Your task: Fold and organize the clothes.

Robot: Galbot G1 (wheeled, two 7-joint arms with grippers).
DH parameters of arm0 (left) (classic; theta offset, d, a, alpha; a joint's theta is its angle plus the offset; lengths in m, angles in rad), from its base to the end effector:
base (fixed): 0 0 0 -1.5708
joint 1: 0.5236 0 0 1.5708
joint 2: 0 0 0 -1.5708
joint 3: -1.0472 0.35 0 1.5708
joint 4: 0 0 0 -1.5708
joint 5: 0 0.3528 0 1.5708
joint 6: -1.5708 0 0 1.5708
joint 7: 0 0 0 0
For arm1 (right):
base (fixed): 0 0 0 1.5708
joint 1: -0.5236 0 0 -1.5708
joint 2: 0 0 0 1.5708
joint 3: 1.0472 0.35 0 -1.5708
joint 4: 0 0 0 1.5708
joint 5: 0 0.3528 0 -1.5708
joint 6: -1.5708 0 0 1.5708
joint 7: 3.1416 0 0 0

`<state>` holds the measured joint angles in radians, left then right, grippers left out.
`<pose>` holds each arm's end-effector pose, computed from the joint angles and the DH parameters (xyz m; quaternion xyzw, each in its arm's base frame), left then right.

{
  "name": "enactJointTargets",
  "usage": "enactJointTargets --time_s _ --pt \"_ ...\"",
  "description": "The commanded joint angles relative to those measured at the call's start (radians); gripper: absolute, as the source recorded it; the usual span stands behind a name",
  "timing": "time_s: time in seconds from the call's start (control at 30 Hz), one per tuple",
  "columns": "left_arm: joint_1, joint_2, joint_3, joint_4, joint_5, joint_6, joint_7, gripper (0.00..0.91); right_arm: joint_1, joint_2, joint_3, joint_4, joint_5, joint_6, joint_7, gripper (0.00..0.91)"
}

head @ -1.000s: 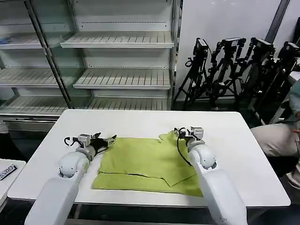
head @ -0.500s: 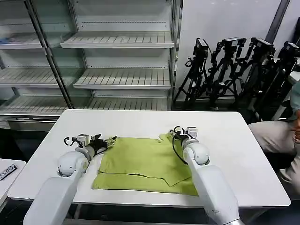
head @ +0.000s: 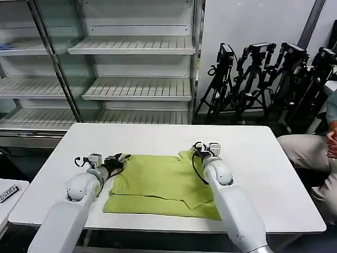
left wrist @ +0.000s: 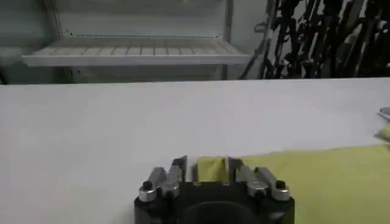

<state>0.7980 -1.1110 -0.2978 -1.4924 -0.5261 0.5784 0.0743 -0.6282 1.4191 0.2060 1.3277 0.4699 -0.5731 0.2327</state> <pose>0.4243 0.0970 -0.2773 -0.1212 -0.9609 0.0029 0.2491 0.4786 0.0400 -0.2752 0.0521 -0.9680 -0.0383 0.2423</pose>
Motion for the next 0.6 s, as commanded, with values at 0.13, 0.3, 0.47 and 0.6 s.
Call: enactJointTargets --time_s 0.13,0.3,0.47,0.6 --pt "0.001 -0.004 0.0 -0.006 -0.007 -0.002 0.01 0.02 -0.006 -0.001 0.001 0.003 0.002 0.03 -0.028 0.0" --pt "0.032 0.022 -0.006 -0.074 -0.005 -0.004 -0.03 0.01 -0.047 -0.071 -0.021 0.108 -0.017 0.074 -0.062 0.0" --pt "0.136 0.068 -0.049 -0.225 -0.028 -0.002 -0.054 0.01 -0.132 -0.147 -0.009 0.329 0.032 0.052 -0.032 0.0" --pt "0.262 0.114 -0.09 -0.34 -0.031 -0.002 -0.062 0.01 -0.249 -0.206 0.018 0.504 0.055 0.039 -0.017 0.0"
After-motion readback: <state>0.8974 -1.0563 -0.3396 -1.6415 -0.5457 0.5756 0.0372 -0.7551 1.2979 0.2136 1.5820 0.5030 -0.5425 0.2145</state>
